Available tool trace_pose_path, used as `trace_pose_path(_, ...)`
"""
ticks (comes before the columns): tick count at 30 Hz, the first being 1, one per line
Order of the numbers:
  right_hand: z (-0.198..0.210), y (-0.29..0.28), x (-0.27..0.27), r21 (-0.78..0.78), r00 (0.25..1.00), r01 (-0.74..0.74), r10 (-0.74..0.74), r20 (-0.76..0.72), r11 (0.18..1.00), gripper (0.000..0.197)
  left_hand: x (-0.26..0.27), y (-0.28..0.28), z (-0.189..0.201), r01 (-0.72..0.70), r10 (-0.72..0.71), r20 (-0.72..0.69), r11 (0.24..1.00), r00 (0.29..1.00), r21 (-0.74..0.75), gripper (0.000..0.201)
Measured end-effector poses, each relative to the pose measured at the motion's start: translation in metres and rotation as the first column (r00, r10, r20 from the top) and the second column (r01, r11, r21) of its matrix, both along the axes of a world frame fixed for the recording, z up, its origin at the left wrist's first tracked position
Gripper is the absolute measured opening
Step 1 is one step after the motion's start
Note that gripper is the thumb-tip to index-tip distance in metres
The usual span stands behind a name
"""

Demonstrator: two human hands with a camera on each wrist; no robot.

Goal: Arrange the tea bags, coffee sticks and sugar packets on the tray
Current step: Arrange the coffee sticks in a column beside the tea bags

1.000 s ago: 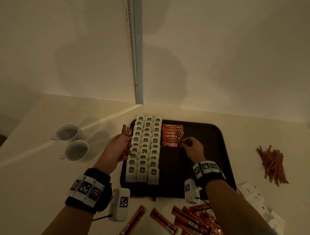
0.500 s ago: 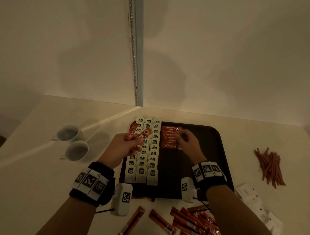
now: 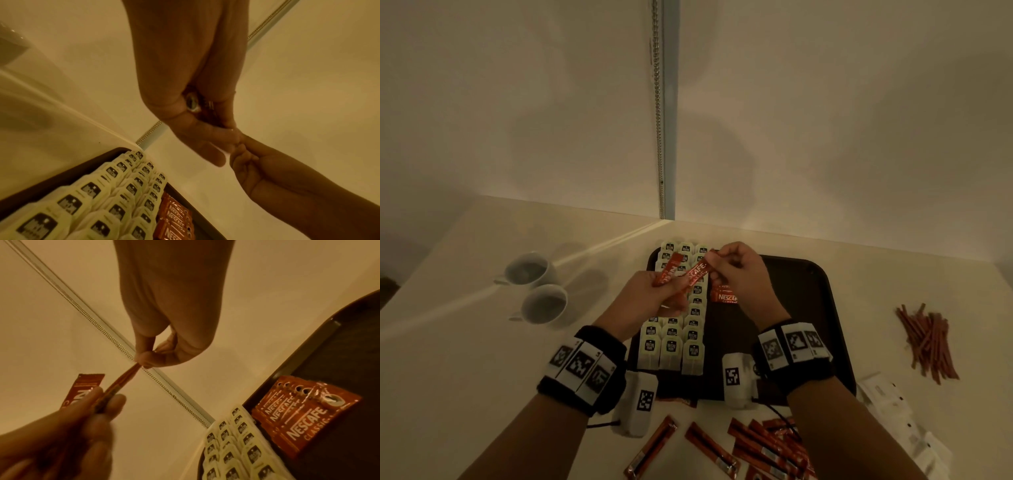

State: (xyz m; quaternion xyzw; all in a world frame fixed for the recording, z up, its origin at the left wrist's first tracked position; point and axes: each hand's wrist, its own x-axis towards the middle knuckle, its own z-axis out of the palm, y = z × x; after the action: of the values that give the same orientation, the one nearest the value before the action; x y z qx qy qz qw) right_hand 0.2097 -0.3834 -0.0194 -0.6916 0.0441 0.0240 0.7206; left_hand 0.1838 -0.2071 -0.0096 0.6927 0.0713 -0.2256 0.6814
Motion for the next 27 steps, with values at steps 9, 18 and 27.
trace_pose_path(9, 0.013, -0.002, 0.003, -0.011, 0.971, -0.214, 0.211, -0.11, 0.977, 0.012, 0.004, -0.003, -0.001, -0.347, 0.361, 0.064, 0.924, 0.93, -0.158, 0.009)
trace_pose_path(18, 0.005, 0.002, -0.005, -0.003, 0.948, -0.259, 0.254, -0.195, 0.966, 0.018, 0.006, -0.006, -0.007, -0.223, 0.238, 0.123, 0.967, 0.963, -0.122, 0.011)
trace_pose_path(27, -0.001, -0.01, -0.002, -0.023, 0.948, -0.24, 0.229, -0.221, 0.971, 0.02, 0.008, -0.004, -0.016, -0.296, 0.313, 0.153, 0.947, 0.937, -0.122, 0.015)
